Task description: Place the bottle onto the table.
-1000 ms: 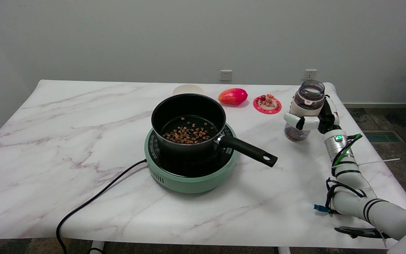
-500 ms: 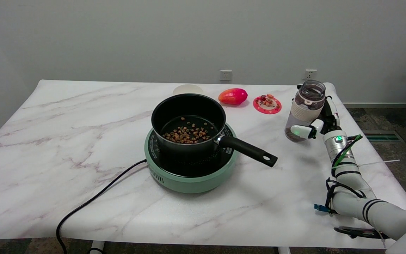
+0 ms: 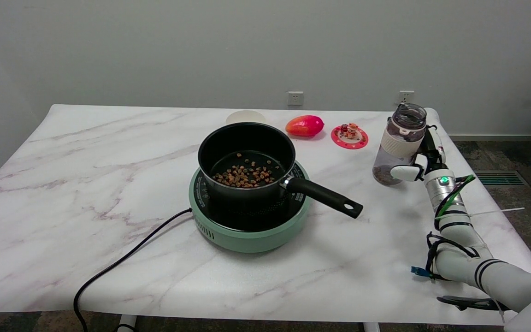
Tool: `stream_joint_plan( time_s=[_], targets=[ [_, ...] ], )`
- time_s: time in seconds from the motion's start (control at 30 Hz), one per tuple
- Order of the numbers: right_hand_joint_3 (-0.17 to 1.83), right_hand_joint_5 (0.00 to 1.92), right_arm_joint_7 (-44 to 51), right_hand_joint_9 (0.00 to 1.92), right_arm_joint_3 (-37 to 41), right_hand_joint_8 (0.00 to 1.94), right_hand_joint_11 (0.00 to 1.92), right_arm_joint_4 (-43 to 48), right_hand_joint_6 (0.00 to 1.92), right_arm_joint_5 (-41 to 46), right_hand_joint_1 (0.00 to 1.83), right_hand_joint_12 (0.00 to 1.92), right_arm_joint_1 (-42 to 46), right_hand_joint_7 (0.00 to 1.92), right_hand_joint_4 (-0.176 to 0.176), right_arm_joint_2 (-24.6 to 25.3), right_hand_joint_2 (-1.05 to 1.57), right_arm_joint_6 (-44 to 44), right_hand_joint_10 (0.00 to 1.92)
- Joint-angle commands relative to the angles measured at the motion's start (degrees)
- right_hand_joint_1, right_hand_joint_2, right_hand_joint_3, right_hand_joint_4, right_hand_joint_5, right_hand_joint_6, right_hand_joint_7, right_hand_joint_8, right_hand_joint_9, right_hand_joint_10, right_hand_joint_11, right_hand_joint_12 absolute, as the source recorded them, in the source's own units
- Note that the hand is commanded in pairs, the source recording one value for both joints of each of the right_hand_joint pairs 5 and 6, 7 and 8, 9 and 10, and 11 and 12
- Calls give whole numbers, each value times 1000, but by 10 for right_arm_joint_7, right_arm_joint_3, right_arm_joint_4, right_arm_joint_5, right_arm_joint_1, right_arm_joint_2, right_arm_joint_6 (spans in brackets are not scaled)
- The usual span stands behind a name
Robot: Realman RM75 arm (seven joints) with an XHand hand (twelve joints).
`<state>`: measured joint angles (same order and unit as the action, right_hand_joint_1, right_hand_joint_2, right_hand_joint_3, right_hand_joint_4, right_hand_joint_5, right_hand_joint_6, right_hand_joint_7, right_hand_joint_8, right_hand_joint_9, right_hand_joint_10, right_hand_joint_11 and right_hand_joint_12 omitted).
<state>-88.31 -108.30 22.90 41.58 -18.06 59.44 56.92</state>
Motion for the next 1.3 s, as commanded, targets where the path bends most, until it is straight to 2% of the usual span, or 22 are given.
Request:
stream_joint_plan(
  time_s=[0.03, 0.1, 0.23, 0.57, 0.97, 1.13, 1.3],
  targets=[
    [1076, 146, 0, 374, 0, 360, 394, -3, 146, -1, 1218, 394, 0, 360, 0, -22, -1047, -12, 374],
    [929, 111, 0, 325, 0, 307, 381, -3, 111, 2, 1199, 381, 2, 307, 0, -24, -1047, -12, 325],
    [829, 50, 0, 302, 6, 252, 344, -11, 50, 2, 1164, 344, 7, 252, 0, -27, -1047, -12, 302],
    [779, 9, 3, 298, 39, 231, 335, -23, 9, -1, 1152, 335, 32, 231, 0, -47, -1047, -12, 298],
    [702, 0, 14, 355, 92, 247, 425, -17, 0, -1, 1206, 425, 129, 247, 0, -144, -1047, -24, 355],
    [692, 13, 20, 380, 152, 273, 469, 7, 13, -4, 1249, 469, 164, 273, 0, -155, -961, -24, 380],
    [698, 0, 42, 401, 209, 297, 502, 32, 0, -45, 1296, 502, 178, 297, 0, -174, -985, -49, 401]
  ],
)
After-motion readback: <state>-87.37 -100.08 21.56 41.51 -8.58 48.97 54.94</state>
